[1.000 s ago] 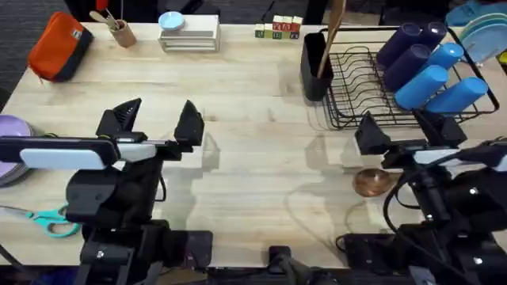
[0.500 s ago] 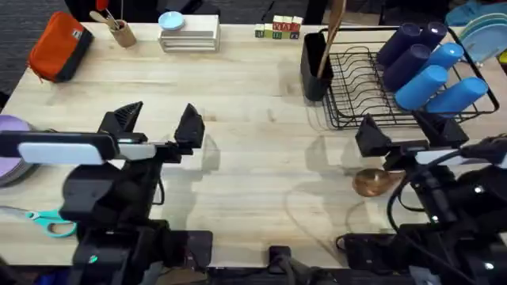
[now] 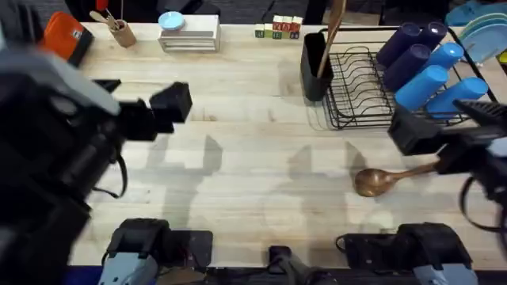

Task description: Pick up the spoon on the table one by one and put them onto the rack

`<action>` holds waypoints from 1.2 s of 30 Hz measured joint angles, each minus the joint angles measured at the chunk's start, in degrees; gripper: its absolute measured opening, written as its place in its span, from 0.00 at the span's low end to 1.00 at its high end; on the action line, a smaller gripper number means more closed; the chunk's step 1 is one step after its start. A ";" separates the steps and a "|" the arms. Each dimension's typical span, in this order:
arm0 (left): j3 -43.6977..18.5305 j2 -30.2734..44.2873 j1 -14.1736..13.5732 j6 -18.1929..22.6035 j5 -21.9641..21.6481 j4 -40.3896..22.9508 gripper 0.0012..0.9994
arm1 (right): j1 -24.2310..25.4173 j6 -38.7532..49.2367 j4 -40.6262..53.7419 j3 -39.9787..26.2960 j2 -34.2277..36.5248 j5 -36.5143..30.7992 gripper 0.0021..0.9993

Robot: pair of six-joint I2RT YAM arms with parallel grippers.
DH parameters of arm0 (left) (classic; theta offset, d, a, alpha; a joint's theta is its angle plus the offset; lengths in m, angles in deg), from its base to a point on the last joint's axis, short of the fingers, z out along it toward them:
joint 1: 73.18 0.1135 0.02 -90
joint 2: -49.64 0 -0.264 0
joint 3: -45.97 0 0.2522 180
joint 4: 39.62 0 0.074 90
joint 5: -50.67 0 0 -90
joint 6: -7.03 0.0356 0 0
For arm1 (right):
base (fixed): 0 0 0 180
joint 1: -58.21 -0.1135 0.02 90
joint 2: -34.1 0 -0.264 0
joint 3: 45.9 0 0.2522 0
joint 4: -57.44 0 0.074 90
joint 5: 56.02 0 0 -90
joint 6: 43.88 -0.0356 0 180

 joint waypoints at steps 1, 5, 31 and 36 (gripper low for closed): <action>-2.08 1.94 0.00 0.00 0.00 -1.32 0.99 | 0.00 -0.01 1.24 -2.29 1.76 0.00 1.00; -10.37 9.21 0.00 0.00 0.04 -7.45 0.99 | 0.00 -0.24 6.12 -11.28 8.96 0.02 1.00; -26.92 25.18 0.00 0.00 0.83 -19.71 0.99 | 0.00 0.68 26.67 -32.57 31.97 0.42 1.00; -26.92 25.16 0.00 0.00 0.87 -19.71 0.99 | 0.00 5.47 31.08 -32.59 31.97 0.42 1.00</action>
